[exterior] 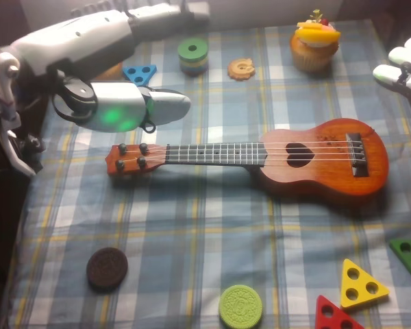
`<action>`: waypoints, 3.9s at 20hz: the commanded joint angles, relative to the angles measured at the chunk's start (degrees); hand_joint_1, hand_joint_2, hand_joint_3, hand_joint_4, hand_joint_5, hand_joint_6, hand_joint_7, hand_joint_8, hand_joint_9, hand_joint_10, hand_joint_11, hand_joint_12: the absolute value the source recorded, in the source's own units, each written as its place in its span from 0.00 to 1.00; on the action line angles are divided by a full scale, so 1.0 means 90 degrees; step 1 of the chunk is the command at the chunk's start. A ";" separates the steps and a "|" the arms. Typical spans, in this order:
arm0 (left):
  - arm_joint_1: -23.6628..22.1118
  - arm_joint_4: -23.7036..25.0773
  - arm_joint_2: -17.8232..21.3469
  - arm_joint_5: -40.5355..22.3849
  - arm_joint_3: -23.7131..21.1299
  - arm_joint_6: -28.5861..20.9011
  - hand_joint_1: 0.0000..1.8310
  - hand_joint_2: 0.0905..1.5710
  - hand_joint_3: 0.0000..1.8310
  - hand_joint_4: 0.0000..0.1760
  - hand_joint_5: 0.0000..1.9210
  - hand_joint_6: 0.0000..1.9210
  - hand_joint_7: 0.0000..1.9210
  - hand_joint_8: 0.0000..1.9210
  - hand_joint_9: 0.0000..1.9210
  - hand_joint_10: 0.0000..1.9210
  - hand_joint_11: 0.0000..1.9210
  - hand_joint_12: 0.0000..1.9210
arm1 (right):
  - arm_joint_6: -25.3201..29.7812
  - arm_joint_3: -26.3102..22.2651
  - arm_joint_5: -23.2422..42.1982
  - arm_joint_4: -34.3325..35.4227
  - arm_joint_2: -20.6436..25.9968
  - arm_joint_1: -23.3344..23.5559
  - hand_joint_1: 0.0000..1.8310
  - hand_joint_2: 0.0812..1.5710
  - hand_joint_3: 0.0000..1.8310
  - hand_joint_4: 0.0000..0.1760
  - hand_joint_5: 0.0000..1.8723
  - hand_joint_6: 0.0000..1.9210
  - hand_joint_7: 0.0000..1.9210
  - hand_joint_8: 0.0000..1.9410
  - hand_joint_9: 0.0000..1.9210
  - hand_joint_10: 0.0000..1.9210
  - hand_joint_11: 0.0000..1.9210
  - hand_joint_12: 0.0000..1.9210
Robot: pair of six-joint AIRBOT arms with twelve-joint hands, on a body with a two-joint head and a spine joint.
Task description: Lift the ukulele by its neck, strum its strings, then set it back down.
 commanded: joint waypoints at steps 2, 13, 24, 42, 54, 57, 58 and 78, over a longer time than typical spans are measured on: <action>-0.0105 -0.0011 -0.0002 -0.0612 -0.0027 -0.0013 0.30 0.85 0.00 0.00 0.12 0.00 0.11 0.00 0.10 0.11 0.00 0.59 | -0.0019 0.0019 0.0733 0.0024 0.0026 0.0094 0.10 0.87 0.01 0.00 0.00 0.00 0.00 0.00 0.00 0.00 0.00 0.00; -0.0195 0.0064 -0.0294 0.0770 0.0267 0.0146 0.37 0.60 0.00 0.56 0.00 0.00 0.00 0.00 0.00 0.00 0.00 0.00 | -0.0018 -0.0050 0.0897 0.0076 0.0052 0.0092 0.22 0.87 0.00 0.00 0.00 0.00 0.00 0.00 0.00 0.00 0.00 0.00; 0.0184 -0.0574 -0.1307 0.1550 0.1113 0.0420 0.52 0.66 0.00 0.24 0.16 0.08 0.15 0.06 0.00 0.43 0.00 0.85 | -0.0012 -0.0119 0.1162 0.0132 0.0152 0.0090 0.22 0.86 0.00 0.00 0.00 0.00 0.00 0.00 0.00 0.00 0.01 0.01; 0.0167 -0.1832 -0.1234 0.1198 0.0880 0.2023 0.76 0.73 0.00 0.00 0.40 1.00 0.49 1.00 0.58 1.00 0.59 1.00 | -0.0012 -0.0240 0.1368 0.0136 0.0326 0.0060 0.25 0.86 0.00 0.00 0.00 0.00 0.00 0.00 0.00 0.00 0.01 0.01; -0.0086 -0.1735 -0.1117 0.1088 0.0814 0.2025 0.72 0.75 0.00 0.00 0.42 1.00 0.57 1.00 0.68 1.00 0.73 1.00 | 0.0447 -0.0231 0.1513 -0.0391 0.0378 0.0119 0.05 0.80 0.01 0.29 0.00 0.00 0.00 0.00 0.00 0.00 0.00 0.00; -0.0106 -0.1734 -0.1053 0.1099 0.0762 0.2025 0.71 0.77 0.01 0.00 0.41 1.00 0.55 1.00 0.67 1.00 0.72 1.00 | 0.0526 -0.0234 0.1533 -0.0447 0.0389 0.0119 0.03 0.71 0.00 0.34 0.00 0.00 0.00 0.00 0.00 0.00 0.00 0.00; -0.0164 -0.1735 -0.1013 0.1145 0.0740 0.2024 0.71 0.75 0.00 0.00 0.42 1.00 0.54 1.00 0.65 1.00 0.70 1.00 | 0.0568 -0.0244 0.1535 -0.0504 0.0409 0.0119 0.01 0.76 0.00 0.40 0.00 0.00 0.00 0.00 0.00 0.00 0.00 0.00; -0.0511 -0.1489 -0.0519 0.1248 0.0335 0.1951 0.80 0.70 0.00 0.00 0.54 1.00 0.61 1.00 0.68 1.00 0.72 1.00 | 0.0573 -0.0290 0.1518 -0.0621 0.0428 0.0115 0.03 0.88 0.01 0.42 0.00 0.00 0.00 0.00 0.00 0.00 0.00 0.00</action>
